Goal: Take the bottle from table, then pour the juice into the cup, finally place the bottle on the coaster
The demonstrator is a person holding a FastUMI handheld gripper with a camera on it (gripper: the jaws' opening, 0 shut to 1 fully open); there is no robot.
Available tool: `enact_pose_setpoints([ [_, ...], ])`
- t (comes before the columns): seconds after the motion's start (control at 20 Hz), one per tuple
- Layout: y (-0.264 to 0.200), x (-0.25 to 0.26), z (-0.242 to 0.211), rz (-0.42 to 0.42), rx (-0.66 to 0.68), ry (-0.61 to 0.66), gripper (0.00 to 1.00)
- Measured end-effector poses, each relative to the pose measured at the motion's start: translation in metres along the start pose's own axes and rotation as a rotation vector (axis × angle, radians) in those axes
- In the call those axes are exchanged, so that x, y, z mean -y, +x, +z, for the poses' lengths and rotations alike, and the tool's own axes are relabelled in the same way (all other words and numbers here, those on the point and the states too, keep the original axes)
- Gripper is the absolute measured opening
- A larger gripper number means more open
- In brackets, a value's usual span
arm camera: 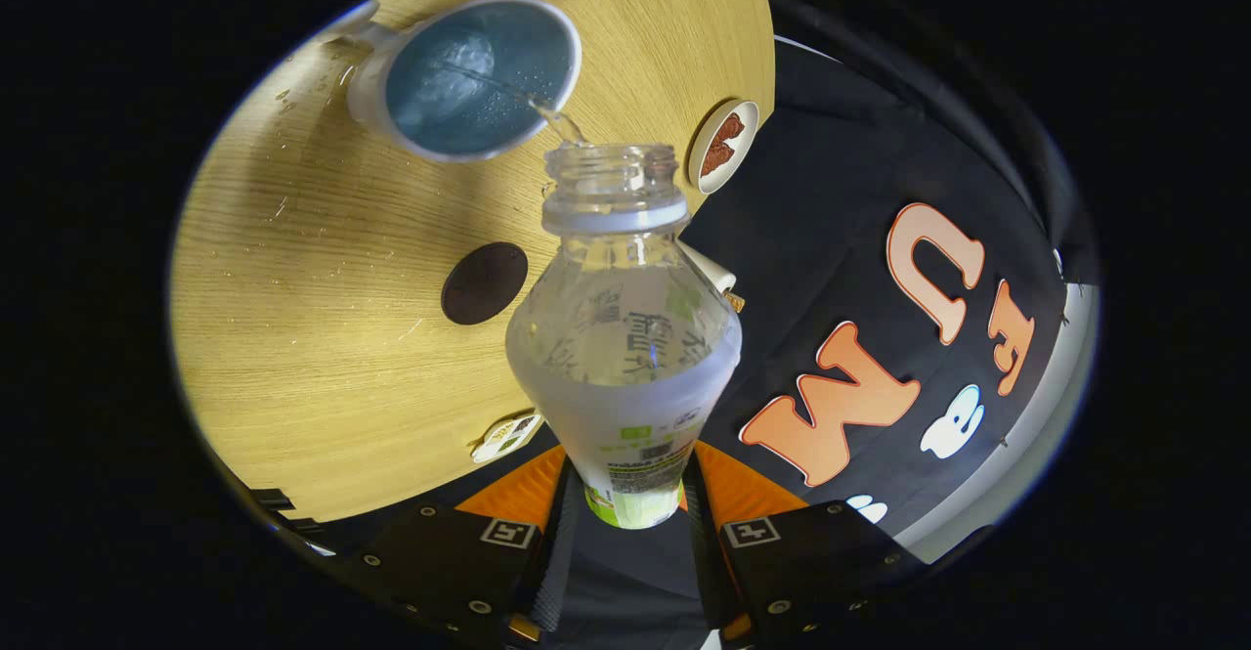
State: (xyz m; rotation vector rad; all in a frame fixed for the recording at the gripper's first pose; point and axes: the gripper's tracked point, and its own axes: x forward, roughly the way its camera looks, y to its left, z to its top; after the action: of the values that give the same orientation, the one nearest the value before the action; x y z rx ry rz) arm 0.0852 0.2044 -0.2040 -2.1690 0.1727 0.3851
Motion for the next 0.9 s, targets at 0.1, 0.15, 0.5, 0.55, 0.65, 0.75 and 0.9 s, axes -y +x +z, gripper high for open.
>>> enact_pose_setpoints([
  [0.1,-0.0003,-0.0003,-0.0011,0.005,0.000,-0.004,0.55],
  [0.15,-0.0006,-0.0002,-0.0004,0.005,0.001,-0.013,0.55],
  [0.5,-0.0001,0.0044,0.0028,-0.004,0.010,-0.066,0.55],
  [0.55,0.0002,0.0052,0.0029,-0.002,0.010,-0.071,0.55],
  [0.65,0.0006,0.0067,0.0007,-0.004,0.004,-0.074,0.55],
  [0.75,0.0012,0.0088,0.0007,-0.009,0.006,-0.084,0.55],
  [0.9,0.0007,0.0080,-0.0012,-0.006,0.009,-0.094,0.55],
])
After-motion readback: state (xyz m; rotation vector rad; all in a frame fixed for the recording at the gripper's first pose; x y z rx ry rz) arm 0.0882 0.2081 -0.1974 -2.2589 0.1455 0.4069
